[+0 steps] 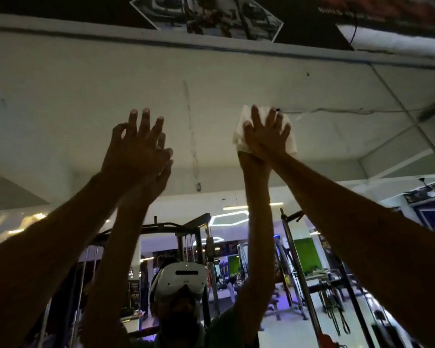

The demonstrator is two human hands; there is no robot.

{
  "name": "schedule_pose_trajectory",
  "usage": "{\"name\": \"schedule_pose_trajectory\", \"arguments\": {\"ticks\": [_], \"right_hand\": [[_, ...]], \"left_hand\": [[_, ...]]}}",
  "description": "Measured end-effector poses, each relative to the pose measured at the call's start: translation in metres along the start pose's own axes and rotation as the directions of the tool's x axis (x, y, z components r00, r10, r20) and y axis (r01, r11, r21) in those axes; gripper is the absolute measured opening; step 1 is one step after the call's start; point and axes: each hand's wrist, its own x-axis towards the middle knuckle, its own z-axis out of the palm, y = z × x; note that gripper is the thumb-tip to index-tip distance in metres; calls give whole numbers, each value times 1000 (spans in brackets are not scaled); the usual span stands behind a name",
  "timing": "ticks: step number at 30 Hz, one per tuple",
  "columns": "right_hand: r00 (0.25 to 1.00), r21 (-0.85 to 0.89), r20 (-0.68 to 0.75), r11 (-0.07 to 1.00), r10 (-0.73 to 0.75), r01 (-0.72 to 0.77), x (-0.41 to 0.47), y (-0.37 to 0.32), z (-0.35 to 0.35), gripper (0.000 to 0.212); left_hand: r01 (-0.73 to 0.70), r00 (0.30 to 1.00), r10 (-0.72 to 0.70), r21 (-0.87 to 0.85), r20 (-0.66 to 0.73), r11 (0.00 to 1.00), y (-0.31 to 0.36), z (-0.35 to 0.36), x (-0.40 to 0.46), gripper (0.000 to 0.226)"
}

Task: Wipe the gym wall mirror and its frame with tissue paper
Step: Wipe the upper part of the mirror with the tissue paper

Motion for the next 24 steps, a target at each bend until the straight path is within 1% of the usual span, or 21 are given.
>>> {"name": "schedule_pose_trajectory", "arguments": {"ticks": [1, 2, 3, 4, 5, 7, 8, 9, 10, 11, 12, 13, 14, 15, 16, 17, 19, 21, 22, 23, 24], "right_hand": [[998, 26, -12, 998, 55, -55, 6, -10, 1, 63], [998, 19, -27, 998, 60, -59, 3, -26, 5, 63], [999, -3, -41, 1000, 5, -5, -7, -46, 11, 63], [994, -30, -38, 994, -107, 106, -23, -67, 18, 63], [967, -55, -13, 966, -255, 254, -42, -86, 26, 63], [861, -60, 69, 860, -504, 507, -65, -101, 36, 62], [816, -56, 86, 815, -572, 577, -58, -98, 31, 60], [807, -66, 79, 805, -585, 590, -38, -89, 25, 59], [835, -83, 62, 831, -547, 550, -13, -78, 18, 58], [885, -94, 42, 880, -463, 465, 14, -64, 10, 57], [942, -92, 20, 937, -336, 336, 38, -49, 3, 57], [980, -78, -6, 977, -198, 197, 57, -35, 0, 57], [997, -61, -35, 995, -76, 74, 69, -27, 0, 58], [998, -51, -60, 999, 3, -6, 73, -28, 4, 59], [998, -57, -58, 998, 28, -31, 69, -40, 8, 60], [999, -68, -34, 998, -8, 6, 60, -59, 12, 61], [973, -69, 30, 971, -227, 229, 35, -100, 20, 61], [877, -51, 110, 878, -469, 476, 15, -133, 25, 60], [835, -42, 147, 840, -531, 542, 15, -137, 25, 59], [817, -41, 164, 824, -553, 566, 22, -135, 21, 59], [831, -56, 156, 835, -534, 547, 35, -126, 18, 59]], "left_hand": [[33, 999, -33, 3, 15, 999, -4, 2, 10, 82], [60, 998, -61, 16, 30, 998, -8, 6, 16, 79], [77, 996, -78, 25, 48, 997, -8, 8, 18, 78], [78, 995, -79, 20, 54, 997, -11, 11, 18, 80], [60, 997, -60, 5, 40, 998, -12, 14, 16, 85], [40, 998, -39, -25, 44, 999, -15, 14, 15, 95], [61, 996, -58, -45, 72, 997, -16, 12, 16, 95], [90, 991, -83, -67, 105, 994, -15, 11, 19, 94], [110, 987, -100, -75, 122, 991, -15, 11, 19, 91], [115, 987, -106, -69, 120, 991, -14, 11, 19, 88], [105, 989, -98, -55, 110, 993, -14, 13, 19, 82], [95, 991, -90, -48, 98, 994, -14, 15, 18, 76], [95, 992, -90, -51, 89, 994, -13, 17, 17, 74], [101, 992, -96, -51, 83, 994, -13, 18, 16, 74], [105, 992, -102, -47, 76, 993, -14, 19, 16, 76], [107, 992, -103, -47, 78, 993, -14, 19, 16, 82], [90, 993, -85, -48, 87, 995, -13, 18, 15, 97], [85, 994, -81, -52, 67, 995, -17, 18, 13, 104], [86, 994, -81, -63, 74, 994, -16, 18, 12, 104], [88, 993, -82, -72, 85, 993, -15, 17, 11, 104], [96, 992, -89, -76, 85, 992, -15, 16, 10, 104]]}}
